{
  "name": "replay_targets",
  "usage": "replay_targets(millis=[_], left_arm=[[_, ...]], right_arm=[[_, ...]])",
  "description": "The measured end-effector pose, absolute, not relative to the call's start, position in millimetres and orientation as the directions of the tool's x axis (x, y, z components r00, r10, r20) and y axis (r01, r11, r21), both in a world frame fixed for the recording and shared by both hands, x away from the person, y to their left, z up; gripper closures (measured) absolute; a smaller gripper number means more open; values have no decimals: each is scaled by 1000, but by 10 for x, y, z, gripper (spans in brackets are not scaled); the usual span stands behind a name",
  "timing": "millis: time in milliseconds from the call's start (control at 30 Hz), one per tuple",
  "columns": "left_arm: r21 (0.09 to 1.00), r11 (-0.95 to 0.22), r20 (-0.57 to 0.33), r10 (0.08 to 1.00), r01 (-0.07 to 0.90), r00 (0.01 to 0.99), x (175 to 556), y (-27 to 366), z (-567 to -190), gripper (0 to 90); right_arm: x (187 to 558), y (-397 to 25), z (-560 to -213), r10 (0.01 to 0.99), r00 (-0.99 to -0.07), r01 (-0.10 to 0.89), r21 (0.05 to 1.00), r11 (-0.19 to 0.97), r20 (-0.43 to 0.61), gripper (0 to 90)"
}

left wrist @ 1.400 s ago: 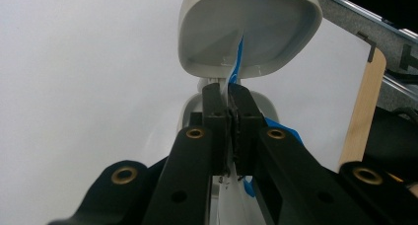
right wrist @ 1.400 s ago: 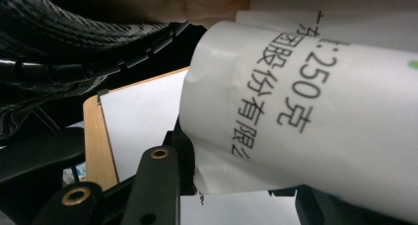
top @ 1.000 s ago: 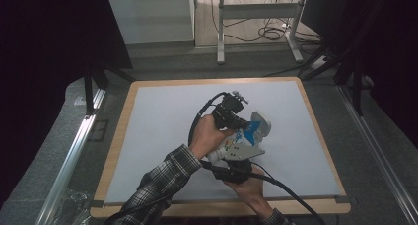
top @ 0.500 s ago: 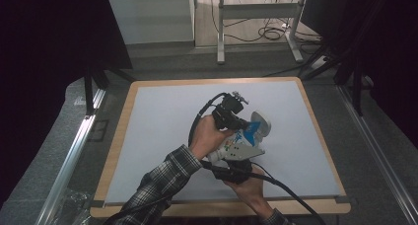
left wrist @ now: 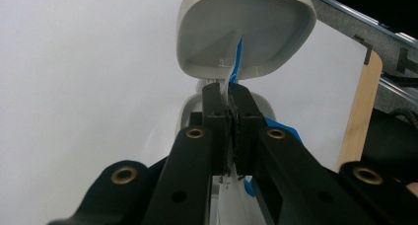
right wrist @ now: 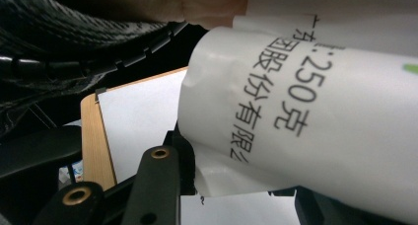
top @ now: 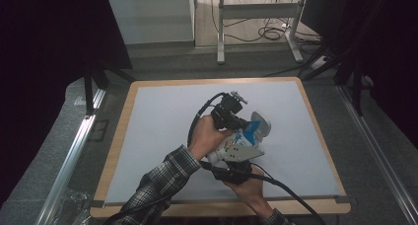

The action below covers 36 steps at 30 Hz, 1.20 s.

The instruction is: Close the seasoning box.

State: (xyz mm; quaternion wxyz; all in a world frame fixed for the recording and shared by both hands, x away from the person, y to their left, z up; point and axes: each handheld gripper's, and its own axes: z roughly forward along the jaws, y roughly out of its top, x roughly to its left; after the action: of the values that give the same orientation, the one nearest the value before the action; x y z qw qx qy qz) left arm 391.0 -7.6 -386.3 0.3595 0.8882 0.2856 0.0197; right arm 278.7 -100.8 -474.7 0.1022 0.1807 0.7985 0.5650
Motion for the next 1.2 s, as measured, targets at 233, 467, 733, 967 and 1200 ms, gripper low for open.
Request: replay_targets(millis=[233, 467, 733, 967, 1200], left_arm=[[660, -564, -178, 524, 496, 833, 3900, -45, -3874, 876], [668, -557, -179, 525, 494, 832, 3888, -36, -3878, 877], [680, -543, -186, 522, 493, 832, 3868, 0, -3874, 876], [685, -537, -194, 516, 492, 834, 3843, 14, -3871, 874], [690, -537, -196, 508, 486, 839, 3822, 38, -3855, 873]], right_arm=[[2787, -1003, -4791, 403, -915, 169, 938, 304, 34, 648], [2794, -1007, -4836, 403, -915, 154, 936, 316, 14, 647], [2802, -1006, -4887, 407, -913, 160, 929, 333, 11, 640], [2818, -997, -4941, 410, -912, 170, 919, 356, 10, 626], [2838, -999, -4989, 415, -910, 183, 909, 375, 12, 618]])
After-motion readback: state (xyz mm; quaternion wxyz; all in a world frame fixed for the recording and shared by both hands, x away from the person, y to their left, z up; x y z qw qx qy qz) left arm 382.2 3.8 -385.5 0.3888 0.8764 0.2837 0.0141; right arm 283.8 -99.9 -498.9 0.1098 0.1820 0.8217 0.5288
